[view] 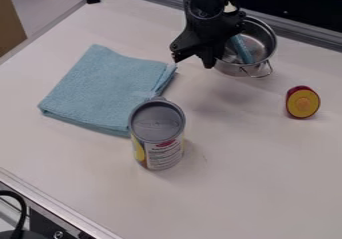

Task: Move the silver pot to the left side of the table, on the right side of the navy blue towel.

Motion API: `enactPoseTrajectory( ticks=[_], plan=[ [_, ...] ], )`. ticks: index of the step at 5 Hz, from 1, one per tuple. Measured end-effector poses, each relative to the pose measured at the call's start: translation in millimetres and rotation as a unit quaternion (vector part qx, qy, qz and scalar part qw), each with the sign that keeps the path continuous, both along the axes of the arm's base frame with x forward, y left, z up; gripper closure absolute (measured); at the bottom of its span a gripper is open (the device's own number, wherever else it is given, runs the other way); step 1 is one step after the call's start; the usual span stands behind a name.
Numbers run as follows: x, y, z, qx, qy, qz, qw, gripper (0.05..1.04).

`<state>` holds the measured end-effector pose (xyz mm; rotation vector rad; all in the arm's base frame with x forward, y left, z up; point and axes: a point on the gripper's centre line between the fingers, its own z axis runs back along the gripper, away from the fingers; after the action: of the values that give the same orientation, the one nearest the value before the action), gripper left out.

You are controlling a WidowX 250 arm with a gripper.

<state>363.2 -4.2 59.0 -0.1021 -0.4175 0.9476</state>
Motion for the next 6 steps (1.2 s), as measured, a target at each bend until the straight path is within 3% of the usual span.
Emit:
enactPoseTrajectory(
  ticks=[1, 2, 4, 5, 6],
  plan=[
    [-2, 1, -5.7, -0.008, 0.011, 0.01, 0.9999, 1.026],
    [-6, 2, -15.9, -0.002, 0.033, 0.003, 0.9995, 1.026],
    [-26, 8, -31.9, 0.002, 0.07, -0.041, 0.9967, 1.026],
    [-36, 13, -27.2, -0.002, 0.062, -0.057, 0.9964, 1.026],
    [-39, 16, -27.5, 0.0, 0.07, -0.06, 0.9958, 1.013]
  ],
)
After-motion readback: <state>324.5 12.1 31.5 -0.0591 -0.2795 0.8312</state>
